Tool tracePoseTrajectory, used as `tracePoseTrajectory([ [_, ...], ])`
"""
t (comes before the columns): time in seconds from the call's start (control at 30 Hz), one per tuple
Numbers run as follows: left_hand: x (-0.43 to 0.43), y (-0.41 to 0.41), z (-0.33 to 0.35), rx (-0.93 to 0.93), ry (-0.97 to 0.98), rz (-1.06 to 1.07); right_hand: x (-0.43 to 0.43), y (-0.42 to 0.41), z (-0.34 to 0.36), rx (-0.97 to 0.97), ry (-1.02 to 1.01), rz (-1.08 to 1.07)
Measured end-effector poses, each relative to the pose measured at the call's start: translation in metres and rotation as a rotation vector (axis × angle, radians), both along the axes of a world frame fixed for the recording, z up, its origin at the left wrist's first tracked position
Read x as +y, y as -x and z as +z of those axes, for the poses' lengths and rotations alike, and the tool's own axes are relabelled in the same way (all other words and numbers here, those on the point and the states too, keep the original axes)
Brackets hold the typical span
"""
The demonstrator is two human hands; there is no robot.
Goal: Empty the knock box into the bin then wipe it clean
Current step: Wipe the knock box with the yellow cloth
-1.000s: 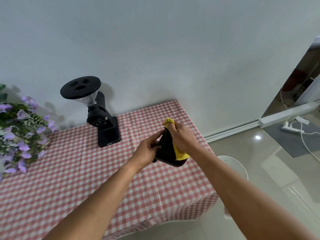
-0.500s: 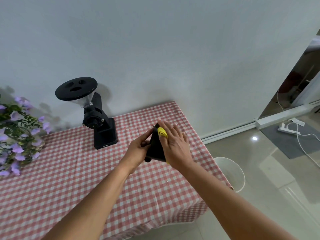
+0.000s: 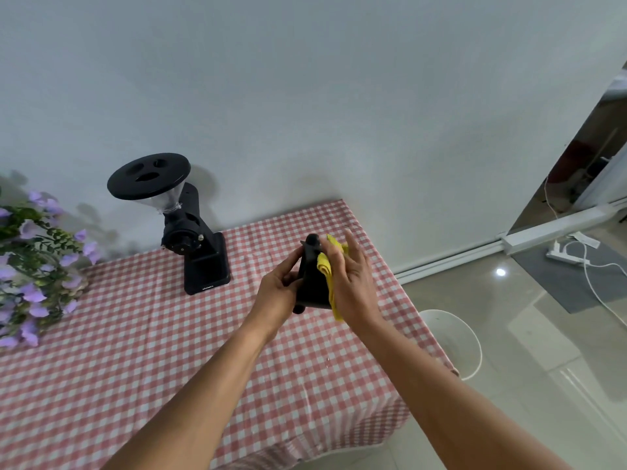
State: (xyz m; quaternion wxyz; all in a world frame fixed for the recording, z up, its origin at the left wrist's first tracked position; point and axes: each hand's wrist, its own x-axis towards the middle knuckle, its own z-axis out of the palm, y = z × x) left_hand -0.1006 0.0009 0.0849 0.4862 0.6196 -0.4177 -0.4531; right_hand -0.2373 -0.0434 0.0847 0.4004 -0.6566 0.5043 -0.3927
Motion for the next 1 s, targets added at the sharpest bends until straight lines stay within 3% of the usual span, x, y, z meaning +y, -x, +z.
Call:
tracePoseTrajectory([
  [0.2, -0.003, -0.002, 0.001, -0.038, 0.042, -0.041, -0.016, 0.001, 0.001, 0.185, -0.13, -0.078],
  [0.4, 0.002, -0.004, 0.0, -0.052, 0.006, -0.024, 0.018, 0.006, -0.016, 0.41, 0.233, 0.021],
  [0.47, 0.003, -0.005, -0.002, -0.081, -0.001, -0.057, 0.01, 0.008, -0.015, 0.343, 0.2, -0.001],
  [0.63, 0.005, -0.003, 0.001, -0.147, -0.026, -0.171, -0.033, 0.018, 0.007, 0.122, -0.311, 0.064],
  [0.83, 0.002, -0.008, 0.005, -0.08, -0.032, -0.148, -0.012, 0.01, -0.004, 0.196, 0.011, -0.036],
  [1.0, 0.005, -0.007, 0.013, -0.104, -0.032, -0.249, -0.04, 0.036, 0.004, -0.088, -0.321, 0.17],
])
